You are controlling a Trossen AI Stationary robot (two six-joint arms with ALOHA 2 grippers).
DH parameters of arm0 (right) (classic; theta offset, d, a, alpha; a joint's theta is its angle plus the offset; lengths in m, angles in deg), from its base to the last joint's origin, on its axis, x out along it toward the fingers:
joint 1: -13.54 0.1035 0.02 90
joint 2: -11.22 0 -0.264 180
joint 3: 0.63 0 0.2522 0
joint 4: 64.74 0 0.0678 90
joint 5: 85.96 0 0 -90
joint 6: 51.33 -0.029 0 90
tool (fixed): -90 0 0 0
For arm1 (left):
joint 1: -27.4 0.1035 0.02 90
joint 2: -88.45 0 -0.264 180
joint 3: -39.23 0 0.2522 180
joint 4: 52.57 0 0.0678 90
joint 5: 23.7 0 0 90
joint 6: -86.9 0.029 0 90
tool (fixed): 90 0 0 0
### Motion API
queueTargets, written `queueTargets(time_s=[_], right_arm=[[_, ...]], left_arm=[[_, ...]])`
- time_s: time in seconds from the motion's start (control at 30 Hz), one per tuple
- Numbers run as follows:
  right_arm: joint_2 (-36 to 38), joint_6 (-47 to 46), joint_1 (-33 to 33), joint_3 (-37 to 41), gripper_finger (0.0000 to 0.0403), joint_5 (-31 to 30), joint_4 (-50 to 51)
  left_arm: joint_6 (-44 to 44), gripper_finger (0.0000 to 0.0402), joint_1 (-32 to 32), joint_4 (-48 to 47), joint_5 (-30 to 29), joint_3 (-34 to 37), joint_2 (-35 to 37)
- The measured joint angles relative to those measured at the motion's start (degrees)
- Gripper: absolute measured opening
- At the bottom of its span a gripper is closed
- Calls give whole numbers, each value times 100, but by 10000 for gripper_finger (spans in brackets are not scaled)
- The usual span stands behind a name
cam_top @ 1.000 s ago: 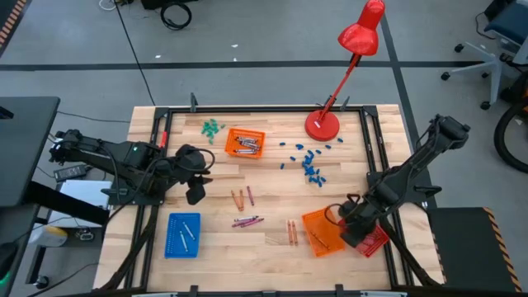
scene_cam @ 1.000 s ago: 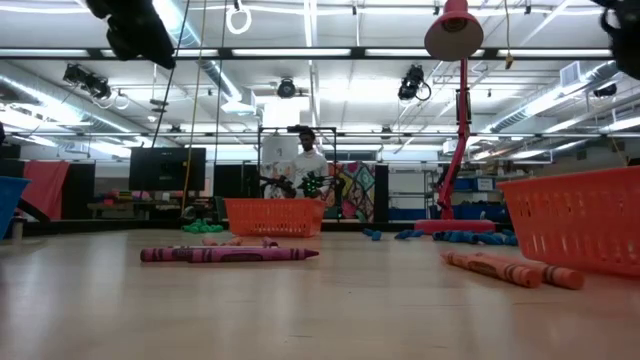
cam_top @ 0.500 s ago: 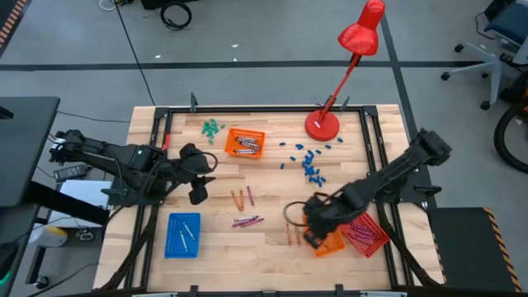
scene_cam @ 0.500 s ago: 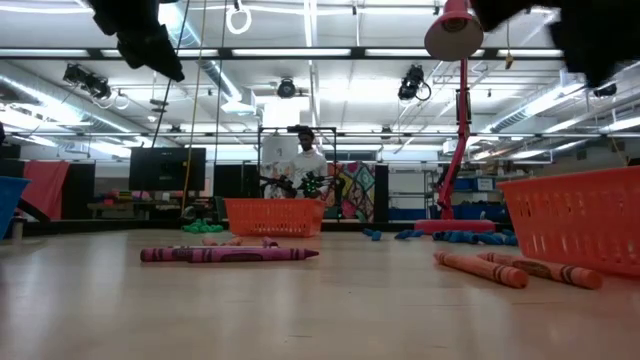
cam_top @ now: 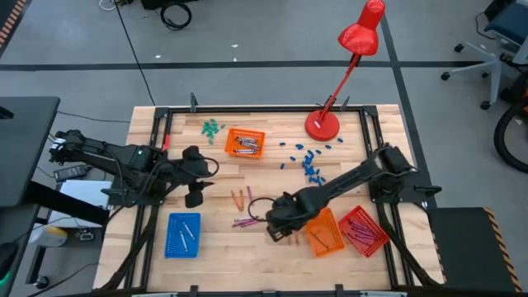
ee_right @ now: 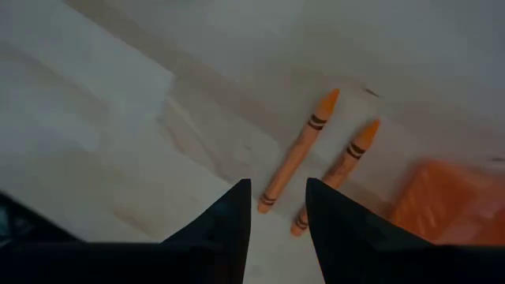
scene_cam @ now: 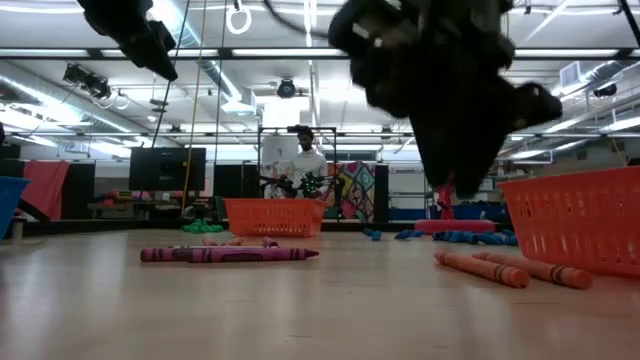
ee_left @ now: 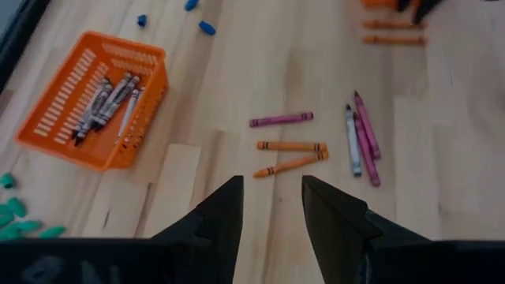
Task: Sort crayons
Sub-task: Put the orange crayon into the bottom orange bin
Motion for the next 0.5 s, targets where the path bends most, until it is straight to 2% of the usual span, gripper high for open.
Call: queueTargets(time_s=[0.17,0.5], right_arm=[[-330,190,-87,2,126,324,-30],[-571,440,-70,2,126,172,23]], left_arm=[[195,142,0,-196,46,1,0],[517,142,4,-372,44,1,2]])
